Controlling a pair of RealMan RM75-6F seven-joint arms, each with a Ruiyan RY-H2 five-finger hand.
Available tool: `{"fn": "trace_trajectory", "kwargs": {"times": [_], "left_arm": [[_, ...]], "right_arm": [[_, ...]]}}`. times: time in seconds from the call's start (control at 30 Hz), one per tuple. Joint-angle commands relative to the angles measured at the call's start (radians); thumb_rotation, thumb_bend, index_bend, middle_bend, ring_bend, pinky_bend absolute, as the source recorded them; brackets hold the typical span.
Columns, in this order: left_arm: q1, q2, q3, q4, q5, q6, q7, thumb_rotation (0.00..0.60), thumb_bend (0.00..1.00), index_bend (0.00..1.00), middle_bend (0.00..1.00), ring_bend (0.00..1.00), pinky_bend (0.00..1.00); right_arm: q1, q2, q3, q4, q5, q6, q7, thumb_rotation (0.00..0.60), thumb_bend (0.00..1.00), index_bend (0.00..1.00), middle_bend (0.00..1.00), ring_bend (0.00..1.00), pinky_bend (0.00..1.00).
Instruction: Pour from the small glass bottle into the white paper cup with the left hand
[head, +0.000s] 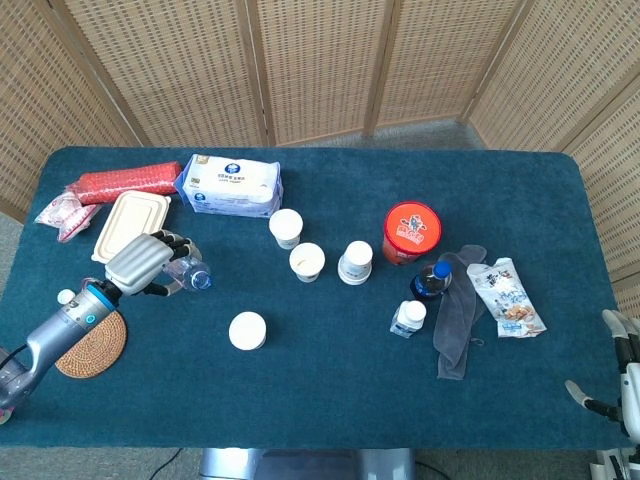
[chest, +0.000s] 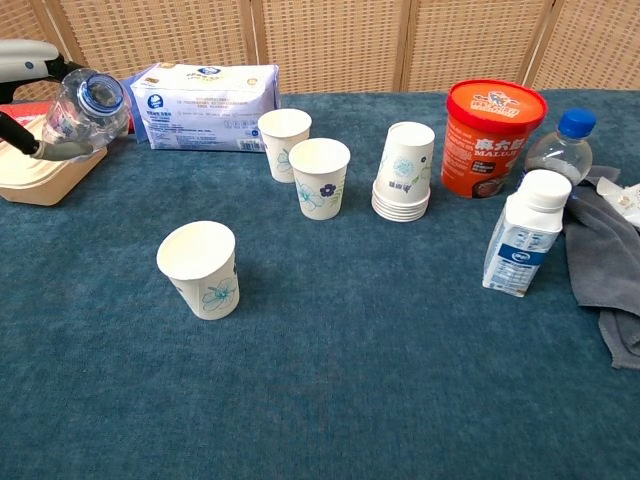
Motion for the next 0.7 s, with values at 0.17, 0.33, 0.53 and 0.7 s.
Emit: {"fn": "trace_trajectory", "kwargs": {"times": [0.17,0.33,0.53,0.7], "left_arm": [[-0.005,-0.004,0.008,-0.001,0.009,0.002,0.010,0.600,0.51,0.40,0.38,0.37,0.36],[-0.007,-0.004,0.013,-0.005,0.015,0.007,0.017,0.600,0.51,0.40,0.38,0.37,0.36],[-0.012,-0.003,0.022,-0.009,0.025,0.006,0.026,0.600,0.51,0.40,0.38,0.37,0.36],[-0.017,-0.001,0.030,-0.013,0.036,0.006,0.037,0.600,0.51,0.40,0.38,0.37,0.36]], "right_arm": [[0.000,-0.004,0.000,0.004,0.002,-0.002,0.002,0.600,0.14,0.00,0.05,0.00,0.00],[-0.001,-0.003,0.000,0.005,0.003,-0.001,0.004,0.600,0.14,0.00,0.05,0.00,0.00],[-0.001,-0.004,0.000,0.005,0.004,-0.002,0.004,0.600,0.15,0.00,0.05,0.00,0.00],[-0.002,-0.003,0.000,0.004,0.005,-0.001,0.002,0.600,0.14,0.00,0.05,0.00,0.00]]}}
